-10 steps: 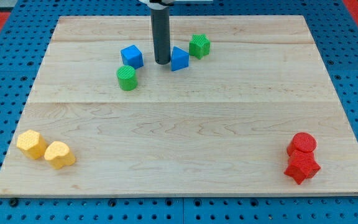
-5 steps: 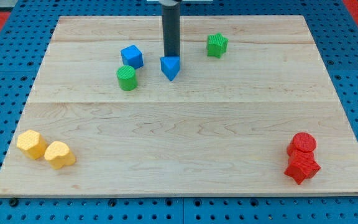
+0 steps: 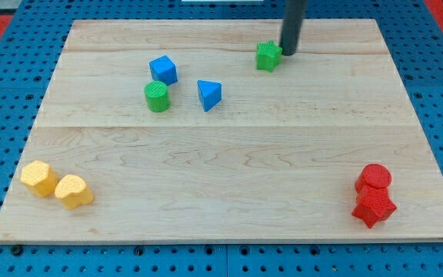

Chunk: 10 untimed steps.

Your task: Place the blue triangle and green star diagonal to the red blocks

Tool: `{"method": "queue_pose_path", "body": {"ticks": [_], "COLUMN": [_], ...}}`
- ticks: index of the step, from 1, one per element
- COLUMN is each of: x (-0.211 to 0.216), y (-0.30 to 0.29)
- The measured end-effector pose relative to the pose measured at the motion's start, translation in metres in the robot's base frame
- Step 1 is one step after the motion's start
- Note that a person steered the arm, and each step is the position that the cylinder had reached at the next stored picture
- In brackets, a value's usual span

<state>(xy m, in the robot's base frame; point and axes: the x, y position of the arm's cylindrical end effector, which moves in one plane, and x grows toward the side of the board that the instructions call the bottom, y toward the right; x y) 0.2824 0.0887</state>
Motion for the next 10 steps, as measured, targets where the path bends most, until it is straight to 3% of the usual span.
{"method": "queue_pose_path", "body": {"ticks": [1, 2, 3, 4, 5, 6, 7, 8, 9, 10], "x": [0.019, 0.034, 0.14, 0.25, 0.328, 0.337, 0.336, 0.296, 0.276, 0.31], "y": [-0.047, 0.005, 0.045, 0.015, -0.061, -0.151, -0.173, -0.228, -0.241, -0.17]}}
